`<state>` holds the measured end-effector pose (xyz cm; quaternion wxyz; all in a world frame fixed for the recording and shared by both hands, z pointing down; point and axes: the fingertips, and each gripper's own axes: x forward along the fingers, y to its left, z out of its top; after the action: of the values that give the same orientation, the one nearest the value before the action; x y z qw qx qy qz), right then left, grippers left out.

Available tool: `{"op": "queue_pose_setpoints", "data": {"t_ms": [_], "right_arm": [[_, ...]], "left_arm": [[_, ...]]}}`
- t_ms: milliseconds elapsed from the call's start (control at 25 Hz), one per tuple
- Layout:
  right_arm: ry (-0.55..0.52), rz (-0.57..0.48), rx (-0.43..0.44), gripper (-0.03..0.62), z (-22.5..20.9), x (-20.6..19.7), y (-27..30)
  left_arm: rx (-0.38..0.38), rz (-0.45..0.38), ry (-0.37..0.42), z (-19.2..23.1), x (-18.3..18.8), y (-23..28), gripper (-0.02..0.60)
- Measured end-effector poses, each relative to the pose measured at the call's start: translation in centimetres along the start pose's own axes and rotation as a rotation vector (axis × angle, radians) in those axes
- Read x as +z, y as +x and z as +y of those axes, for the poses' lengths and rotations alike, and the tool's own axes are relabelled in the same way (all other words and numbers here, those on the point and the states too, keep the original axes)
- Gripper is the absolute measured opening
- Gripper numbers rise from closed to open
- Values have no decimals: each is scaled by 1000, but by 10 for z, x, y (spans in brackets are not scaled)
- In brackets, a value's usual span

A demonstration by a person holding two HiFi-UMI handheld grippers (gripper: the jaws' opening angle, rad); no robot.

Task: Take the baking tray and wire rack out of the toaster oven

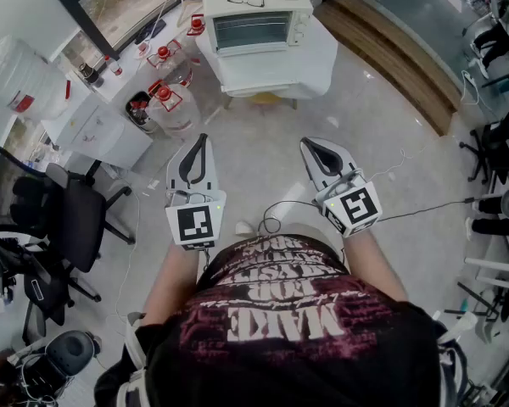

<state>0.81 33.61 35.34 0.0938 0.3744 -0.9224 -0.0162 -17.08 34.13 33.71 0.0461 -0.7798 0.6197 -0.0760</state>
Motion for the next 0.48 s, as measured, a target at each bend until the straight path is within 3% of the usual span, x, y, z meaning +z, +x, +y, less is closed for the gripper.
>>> {"op": "queue_pose_setpoints", "data": {"t_ms": [480], "right_arm": [[0,-26,18,2,21,8,-1]], "left_arm": [[-40,14,-22,10,-19,-2,2]]}}
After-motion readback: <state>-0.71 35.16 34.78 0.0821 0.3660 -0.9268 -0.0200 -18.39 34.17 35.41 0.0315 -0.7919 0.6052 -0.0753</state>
